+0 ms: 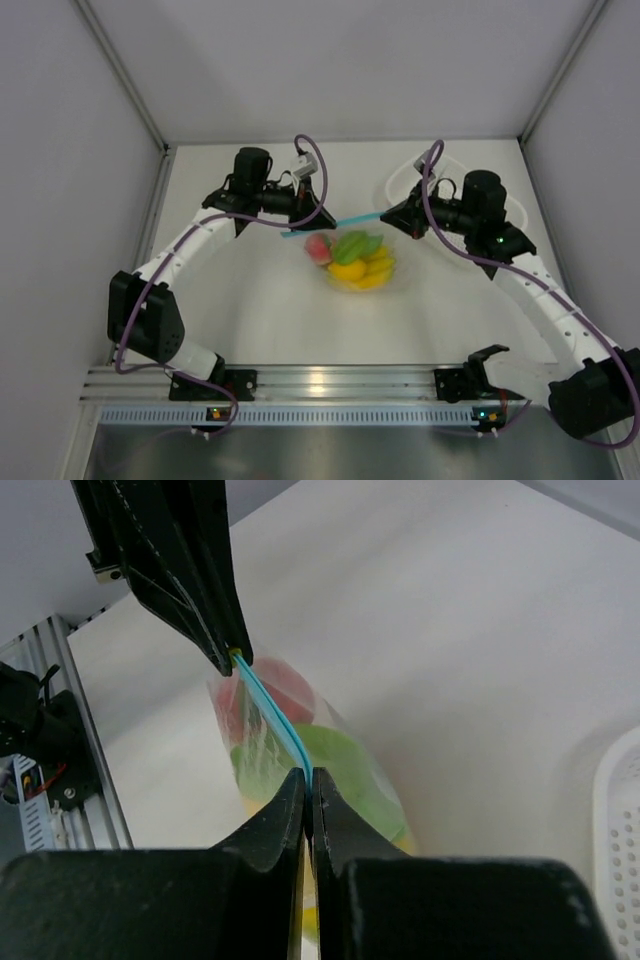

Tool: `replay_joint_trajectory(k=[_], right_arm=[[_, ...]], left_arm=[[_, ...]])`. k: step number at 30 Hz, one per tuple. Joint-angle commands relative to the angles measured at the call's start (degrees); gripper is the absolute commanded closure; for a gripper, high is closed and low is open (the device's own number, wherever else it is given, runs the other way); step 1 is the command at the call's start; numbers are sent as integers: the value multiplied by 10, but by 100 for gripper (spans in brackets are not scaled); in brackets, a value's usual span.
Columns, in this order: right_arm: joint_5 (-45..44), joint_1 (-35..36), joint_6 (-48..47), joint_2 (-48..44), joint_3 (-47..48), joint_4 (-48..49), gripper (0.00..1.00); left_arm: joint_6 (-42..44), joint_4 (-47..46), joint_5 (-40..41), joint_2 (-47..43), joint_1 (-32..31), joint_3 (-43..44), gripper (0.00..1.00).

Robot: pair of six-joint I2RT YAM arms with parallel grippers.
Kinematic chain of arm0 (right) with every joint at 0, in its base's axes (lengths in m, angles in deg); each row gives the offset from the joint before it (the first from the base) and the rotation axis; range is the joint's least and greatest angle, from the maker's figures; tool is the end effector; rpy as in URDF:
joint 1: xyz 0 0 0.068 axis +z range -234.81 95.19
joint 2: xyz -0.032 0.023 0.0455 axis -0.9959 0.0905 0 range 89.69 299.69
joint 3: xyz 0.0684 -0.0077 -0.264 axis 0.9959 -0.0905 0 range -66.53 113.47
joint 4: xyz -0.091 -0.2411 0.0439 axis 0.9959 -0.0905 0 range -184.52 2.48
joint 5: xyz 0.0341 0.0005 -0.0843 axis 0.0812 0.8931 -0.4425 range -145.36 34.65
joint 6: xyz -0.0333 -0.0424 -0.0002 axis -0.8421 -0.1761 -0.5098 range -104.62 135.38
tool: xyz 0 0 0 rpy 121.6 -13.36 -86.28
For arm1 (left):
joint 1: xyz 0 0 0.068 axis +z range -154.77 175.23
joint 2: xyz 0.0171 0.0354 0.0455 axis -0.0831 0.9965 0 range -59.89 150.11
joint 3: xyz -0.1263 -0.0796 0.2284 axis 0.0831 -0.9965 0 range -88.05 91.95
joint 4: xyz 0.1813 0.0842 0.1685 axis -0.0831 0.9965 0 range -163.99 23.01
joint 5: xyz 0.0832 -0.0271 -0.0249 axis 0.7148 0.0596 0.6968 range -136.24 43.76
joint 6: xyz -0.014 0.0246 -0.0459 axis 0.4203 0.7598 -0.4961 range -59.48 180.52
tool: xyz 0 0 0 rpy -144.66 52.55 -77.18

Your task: Open the zip-top bag and remove the fake food

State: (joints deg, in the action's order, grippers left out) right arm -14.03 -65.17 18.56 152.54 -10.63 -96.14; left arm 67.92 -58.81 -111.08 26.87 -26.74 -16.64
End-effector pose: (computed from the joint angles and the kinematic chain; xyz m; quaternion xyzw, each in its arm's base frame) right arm 0.2247 0.1052 0.3513 -0.3178 0.7070 0.3874 0.4991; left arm 0.2976 -0.1549 0.3248 0.4430 0.6416 -0.5149 0.3563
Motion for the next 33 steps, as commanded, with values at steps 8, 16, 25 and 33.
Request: replay_joint_trajectory(k=[8, 16, 25, 33], right_arm=[[-210, -5, 17, -116, -25, -10, 100], [-297, -5, 24, -162, -32, -35, 100], [-286, -6, 35, -159, -37, -25, 100], [-257, -5, 39, -148, -45, -12, 100]], left_arm=[[54, 72, 93, 9, 1, 77, 100], [92, 166, 216, 21, 9, 108, 100], [106, 244, 305, 10, 20, 111, 100], [102, 261, 381, -26, 21, 89, 100]])
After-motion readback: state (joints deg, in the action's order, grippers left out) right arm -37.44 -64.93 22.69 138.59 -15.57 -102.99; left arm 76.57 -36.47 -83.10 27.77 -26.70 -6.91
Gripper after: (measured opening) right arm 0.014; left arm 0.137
